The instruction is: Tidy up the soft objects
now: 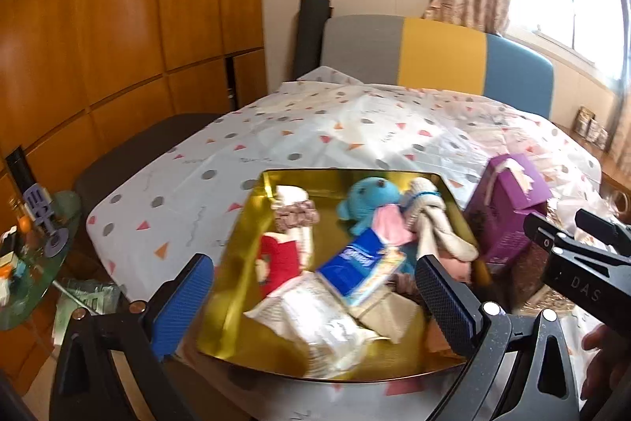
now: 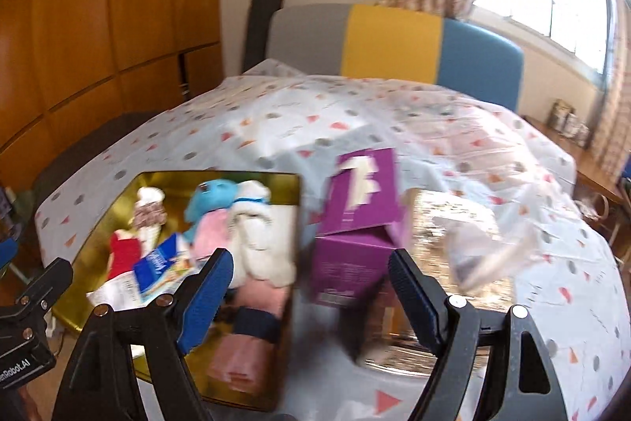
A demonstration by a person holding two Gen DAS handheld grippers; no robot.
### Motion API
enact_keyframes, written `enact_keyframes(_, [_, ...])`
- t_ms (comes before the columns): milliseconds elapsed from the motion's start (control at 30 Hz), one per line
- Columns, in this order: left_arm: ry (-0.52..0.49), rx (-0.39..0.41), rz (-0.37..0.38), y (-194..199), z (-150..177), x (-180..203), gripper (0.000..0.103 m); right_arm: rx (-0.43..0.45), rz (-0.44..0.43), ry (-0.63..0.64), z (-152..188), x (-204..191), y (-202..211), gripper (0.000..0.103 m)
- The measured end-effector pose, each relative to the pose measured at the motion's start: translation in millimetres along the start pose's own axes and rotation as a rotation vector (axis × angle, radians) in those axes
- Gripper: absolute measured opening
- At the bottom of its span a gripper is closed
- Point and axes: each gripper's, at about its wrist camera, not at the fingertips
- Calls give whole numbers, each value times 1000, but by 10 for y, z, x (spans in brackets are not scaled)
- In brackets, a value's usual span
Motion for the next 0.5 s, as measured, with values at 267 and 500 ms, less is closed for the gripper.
enact_keyframes(267, [7,5,27,-37,45,218,103,-16,56,-69,85,333,-13,82])
enact_keyframes(500, [27,5,-3,-50,84,218,103,-17,56,-65,174,302,-19,82])
Point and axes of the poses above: each gripper's, at about its wrist camera, not at the fingertips, and y roughly against the way its jaws point, x to its right, z to its underside, and after that the axes turned 15 degrees about z, right-handed
